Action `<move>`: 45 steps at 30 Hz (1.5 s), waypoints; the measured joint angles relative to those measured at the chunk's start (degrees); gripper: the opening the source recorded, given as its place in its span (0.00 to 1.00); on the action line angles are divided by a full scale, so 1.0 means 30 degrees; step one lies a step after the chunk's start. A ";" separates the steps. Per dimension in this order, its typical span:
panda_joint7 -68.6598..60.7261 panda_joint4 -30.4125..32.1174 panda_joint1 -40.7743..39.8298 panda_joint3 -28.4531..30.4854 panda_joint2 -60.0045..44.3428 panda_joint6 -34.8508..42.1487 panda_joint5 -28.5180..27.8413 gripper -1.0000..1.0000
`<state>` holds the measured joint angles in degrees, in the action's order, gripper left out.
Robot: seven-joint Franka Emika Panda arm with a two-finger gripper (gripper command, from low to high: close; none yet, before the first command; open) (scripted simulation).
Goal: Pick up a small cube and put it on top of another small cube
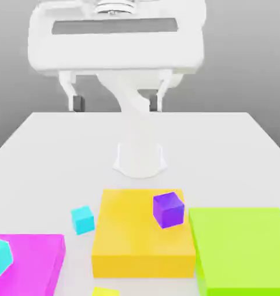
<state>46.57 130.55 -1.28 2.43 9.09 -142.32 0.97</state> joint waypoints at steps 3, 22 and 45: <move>0.0000 -0.0072 -0.0158 0.0093 -0.2078 -0.0590 0.0115 0.50; -0.0181 -0.0956 -0.0927 0.0049 -1.3029 -0.5112 0.0809 0.00; -0.1082 0.6602 0.1421 -0.1372 -0.0441 -0.0085 0.0448 0.00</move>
<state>43.33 150.35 2.98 -1.68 7.77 -142.57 2.32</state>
